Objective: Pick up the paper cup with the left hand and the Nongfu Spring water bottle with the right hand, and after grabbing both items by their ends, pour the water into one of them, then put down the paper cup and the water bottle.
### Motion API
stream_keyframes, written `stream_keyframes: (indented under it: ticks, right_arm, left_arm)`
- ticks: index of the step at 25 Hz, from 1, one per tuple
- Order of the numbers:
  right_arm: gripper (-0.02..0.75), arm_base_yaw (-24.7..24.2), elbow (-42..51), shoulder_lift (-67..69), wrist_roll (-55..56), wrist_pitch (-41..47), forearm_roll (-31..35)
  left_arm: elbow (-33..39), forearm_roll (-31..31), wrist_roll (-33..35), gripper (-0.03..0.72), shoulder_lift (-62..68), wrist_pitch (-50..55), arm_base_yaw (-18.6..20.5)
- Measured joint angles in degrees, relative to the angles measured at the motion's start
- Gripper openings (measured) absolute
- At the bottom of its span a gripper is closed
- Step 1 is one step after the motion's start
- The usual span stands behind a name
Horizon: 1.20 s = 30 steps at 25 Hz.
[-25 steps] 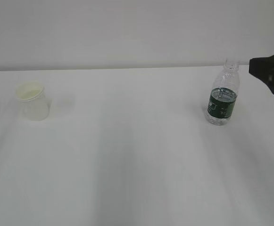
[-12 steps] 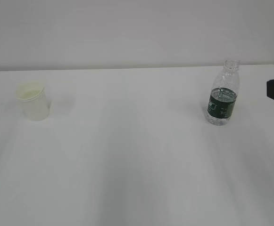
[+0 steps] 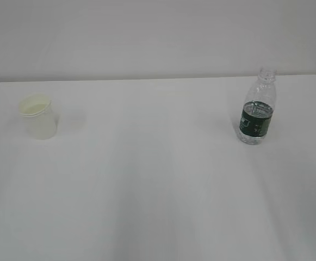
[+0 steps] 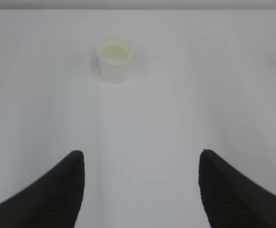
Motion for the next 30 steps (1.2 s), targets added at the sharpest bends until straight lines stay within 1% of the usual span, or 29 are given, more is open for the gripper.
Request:
stream_keyframes:
  ticks: [8, 13, 17, 25, 30]
  right_arm:
    - [0.589, 0.00, 0.00, -5.11, 0.13, 9.78, -0.12]
    - [0.589, 0.00, 0.00, -7.80, 0.17, 14.50, -0.22]
    - [0.589, 0.00, 0.00, -9.63, 0.26, 16.11, -0.08]
    - [0.589, 0.00, 1.84, -12.09, 0.26, 16.72, 0.69]
    - [0.589, 0.00, 3.92, -14.27, 0.26, 16.72, 0.87]
  left_arm:
    - [0.00, -1.29, 0.00, 0.533, -0.04, 9.48, 0.00]
    - [-0.08, -1.66, -0.04, 0.533, -0.04, 13.03, 0.00]
    - [0.17, -1.75, -0.04, 0.520, -0.15, 13.63, 0.00]
    - [10.25, -1.97, -0.04, 0.475, -3.43, 13.63, 0.00]
    - [12.08, -2.08, -0.04, 0.468, -9.35, 12.90, 0.00]
